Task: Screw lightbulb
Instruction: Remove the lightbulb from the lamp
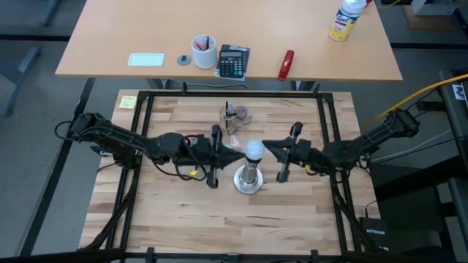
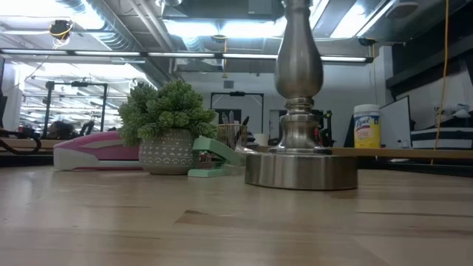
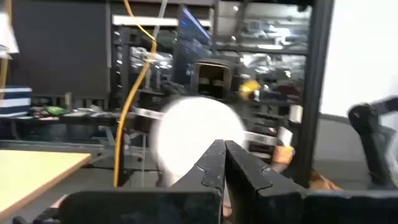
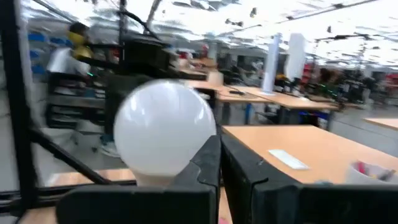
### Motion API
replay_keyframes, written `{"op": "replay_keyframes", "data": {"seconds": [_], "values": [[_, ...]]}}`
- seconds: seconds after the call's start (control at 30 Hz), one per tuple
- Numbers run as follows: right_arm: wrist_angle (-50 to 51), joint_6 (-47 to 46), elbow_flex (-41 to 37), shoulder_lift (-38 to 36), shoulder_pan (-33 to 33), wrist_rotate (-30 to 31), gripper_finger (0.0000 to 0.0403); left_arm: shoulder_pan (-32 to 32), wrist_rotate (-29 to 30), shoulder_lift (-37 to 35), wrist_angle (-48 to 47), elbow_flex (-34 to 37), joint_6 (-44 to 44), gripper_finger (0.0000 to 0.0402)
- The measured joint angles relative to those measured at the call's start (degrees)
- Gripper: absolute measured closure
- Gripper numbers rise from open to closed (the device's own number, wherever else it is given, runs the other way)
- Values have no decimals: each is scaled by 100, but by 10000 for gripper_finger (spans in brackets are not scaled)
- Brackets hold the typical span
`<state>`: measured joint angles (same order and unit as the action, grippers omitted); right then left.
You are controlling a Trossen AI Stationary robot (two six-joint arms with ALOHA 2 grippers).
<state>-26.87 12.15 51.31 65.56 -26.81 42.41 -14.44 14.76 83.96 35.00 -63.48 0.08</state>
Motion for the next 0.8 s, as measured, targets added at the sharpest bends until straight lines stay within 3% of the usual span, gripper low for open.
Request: {"op": "replay_keyframes", "data": {"seconds": [0.33,0.5,0.63,0.8], "values": [[9,185,4,-208,-86,57,386,5,146,-2,385,0,294,400],[-11,185,4,-477,-518,53,386,52,612,-9,532,0,444,400],[0,185,4,-492,-902,-209,386,220,778,1,403,0,229,400],[-1,185,4,-206,-938,-274,386,436,662,168,360,0,-188,400]]}}
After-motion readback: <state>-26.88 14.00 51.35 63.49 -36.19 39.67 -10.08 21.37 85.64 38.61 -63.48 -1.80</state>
